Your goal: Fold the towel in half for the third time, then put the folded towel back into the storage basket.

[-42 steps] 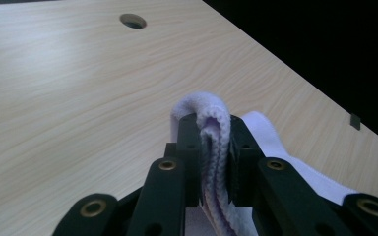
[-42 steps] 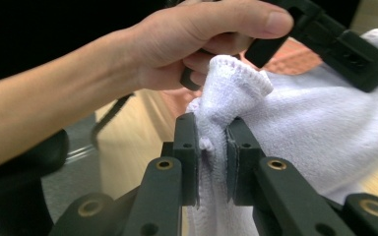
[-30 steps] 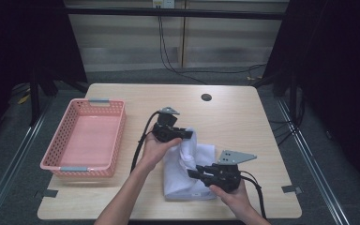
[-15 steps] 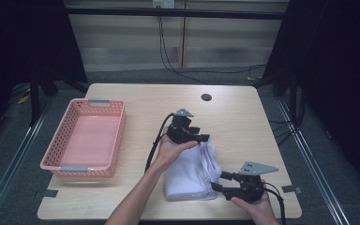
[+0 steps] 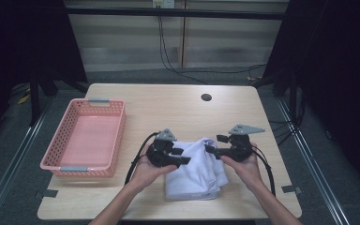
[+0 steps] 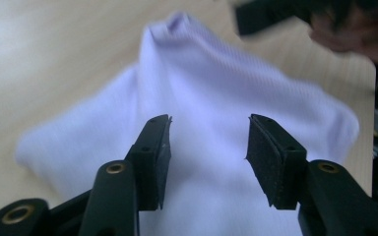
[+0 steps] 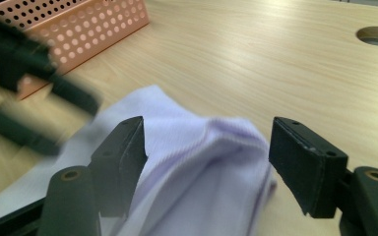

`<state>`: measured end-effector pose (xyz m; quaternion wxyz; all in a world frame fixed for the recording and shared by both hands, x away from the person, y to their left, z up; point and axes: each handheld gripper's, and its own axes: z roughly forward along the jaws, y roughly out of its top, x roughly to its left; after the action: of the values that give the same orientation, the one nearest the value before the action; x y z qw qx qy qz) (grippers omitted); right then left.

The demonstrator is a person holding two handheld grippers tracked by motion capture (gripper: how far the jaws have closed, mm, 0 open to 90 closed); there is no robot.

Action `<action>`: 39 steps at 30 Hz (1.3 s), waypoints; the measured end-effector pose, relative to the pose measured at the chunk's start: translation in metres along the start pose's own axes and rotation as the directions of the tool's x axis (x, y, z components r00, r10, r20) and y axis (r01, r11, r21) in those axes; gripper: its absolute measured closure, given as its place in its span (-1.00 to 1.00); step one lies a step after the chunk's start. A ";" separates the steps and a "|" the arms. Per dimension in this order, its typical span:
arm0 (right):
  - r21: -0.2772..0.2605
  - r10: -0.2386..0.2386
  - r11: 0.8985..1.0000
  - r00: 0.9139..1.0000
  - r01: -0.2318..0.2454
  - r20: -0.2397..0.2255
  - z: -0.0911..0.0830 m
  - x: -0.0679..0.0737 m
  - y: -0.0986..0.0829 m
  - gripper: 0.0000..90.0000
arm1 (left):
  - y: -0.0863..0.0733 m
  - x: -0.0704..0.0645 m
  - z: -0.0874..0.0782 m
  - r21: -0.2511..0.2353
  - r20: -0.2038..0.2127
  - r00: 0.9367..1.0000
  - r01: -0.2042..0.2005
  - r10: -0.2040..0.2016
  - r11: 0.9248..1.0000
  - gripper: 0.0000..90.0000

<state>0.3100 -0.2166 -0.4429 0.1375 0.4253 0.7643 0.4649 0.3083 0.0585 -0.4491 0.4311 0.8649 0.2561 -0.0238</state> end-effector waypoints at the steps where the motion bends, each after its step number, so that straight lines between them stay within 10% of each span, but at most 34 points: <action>1: 0.018 -0.009 1.000 1.000 0.009 -0.001 0.007 -0.001 0.003 -0.36 | -0.006 -0.003 0.000 0.004 0.005 1.000 0.000 0.000 1.000 0.12; 4: 0.089 -0.060 0.995 0.994 0.052 0.090 0.031 -0.006 -0.001 -0.25 | -0.024 -0.013 0.003 0.072 0.013 0.999 -0.030 0.029 0.997 0.08; 12: 0.147 -0.026 0.989 0.989 0.004 0.149 0.022 -0.031 -0.032 -0.07 | -0.043 -0.018 -0.008 0.082 -0.009 1.000 -0.013 0.014 0.997 -0.14; 22: 0.109 -0.003 0.994 1.000 0.002 0.003 0.034 -0.033 -0.019 -0.50 | -0.082 -0.017 -0.032 0.098 -0.010 0.999 0.042 -0.042 0.994 -0.35; 39: 0.190 0.024 0.982 0.994 -0.004 -0.102 0.056 -0.037 -0.034 -0.57 | -0.078 -0.023 -0.012 0.126 -0.002 1.000 -0.005 0.006 0.992 -0.24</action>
<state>0.3484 -0.2189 -0.5081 0.0531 0.4169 0.8083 0.4124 0.2500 0.0968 -0.4929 0.3753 0.8911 0.2523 -0.0376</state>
